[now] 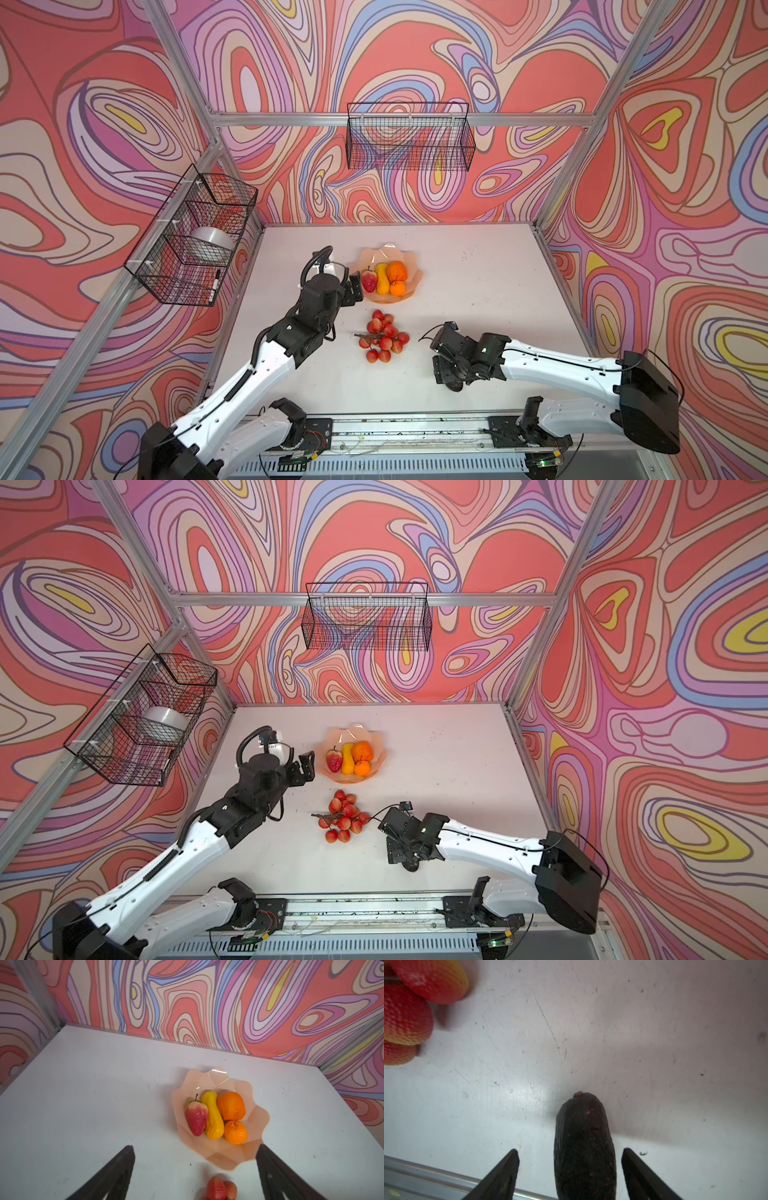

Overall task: Place and organize the fake fruits in the fruit bowl
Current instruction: 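Grasp the dark avocado with the right gripper while the left arm withdraws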

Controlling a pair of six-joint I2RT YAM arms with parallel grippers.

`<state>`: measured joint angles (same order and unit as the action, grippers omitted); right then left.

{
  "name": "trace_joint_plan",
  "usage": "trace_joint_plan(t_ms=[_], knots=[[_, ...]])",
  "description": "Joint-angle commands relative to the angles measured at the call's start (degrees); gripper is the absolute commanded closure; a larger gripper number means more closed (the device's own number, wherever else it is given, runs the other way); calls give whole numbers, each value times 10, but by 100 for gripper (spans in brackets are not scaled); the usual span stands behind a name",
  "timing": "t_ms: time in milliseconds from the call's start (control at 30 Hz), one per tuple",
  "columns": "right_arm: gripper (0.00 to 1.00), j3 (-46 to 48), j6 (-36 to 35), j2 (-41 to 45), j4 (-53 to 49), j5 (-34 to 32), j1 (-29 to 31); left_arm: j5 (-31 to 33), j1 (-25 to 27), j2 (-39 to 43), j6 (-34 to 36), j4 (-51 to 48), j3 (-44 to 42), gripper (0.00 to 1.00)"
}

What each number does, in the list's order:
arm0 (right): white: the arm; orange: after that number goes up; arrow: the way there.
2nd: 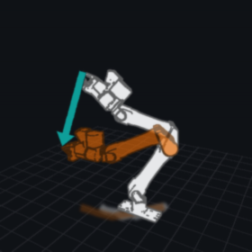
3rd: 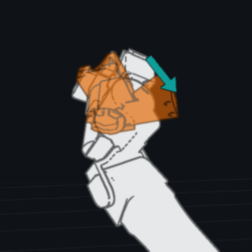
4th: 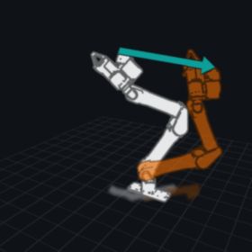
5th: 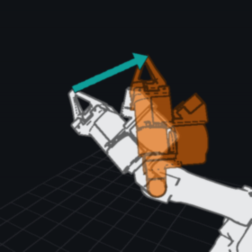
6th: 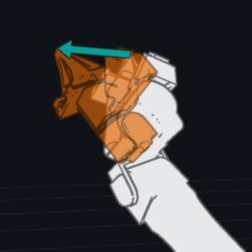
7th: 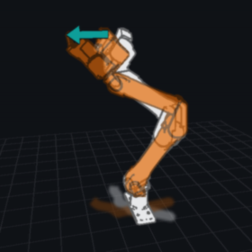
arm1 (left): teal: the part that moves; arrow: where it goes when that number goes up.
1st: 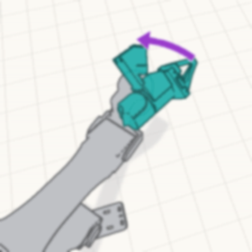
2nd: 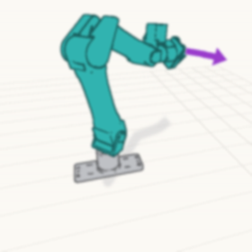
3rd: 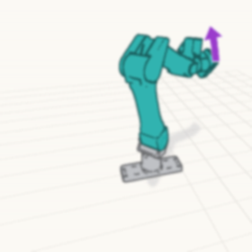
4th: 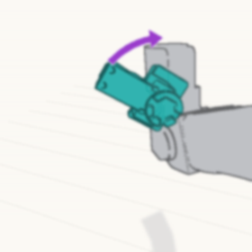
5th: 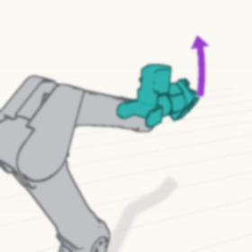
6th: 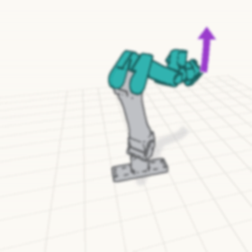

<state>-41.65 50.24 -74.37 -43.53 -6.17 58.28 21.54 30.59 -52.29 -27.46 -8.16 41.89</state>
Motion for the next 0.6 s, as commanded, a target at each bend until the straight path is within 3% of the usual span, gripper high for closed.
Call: trace_joint_plan(t_ms=[0,200,333,500,567], knots=[[24,1,36,-19,9,-27,15,41,-11,64,-72,-33,-42,6],[46,-4,48,-47,27,-35,26,27,-13,143,-144,-96,-94,6],[60,-46,29,-34,0,-76,26,24,-13,173,-173,-129,-112,6],[66,-162,-53,-41,-21,-157,21,19,-13,195,-191,-147,-118,7],[66,-224,-126,-66,-2,-172,8,15,-13,203,-196,-153,-118,6]])
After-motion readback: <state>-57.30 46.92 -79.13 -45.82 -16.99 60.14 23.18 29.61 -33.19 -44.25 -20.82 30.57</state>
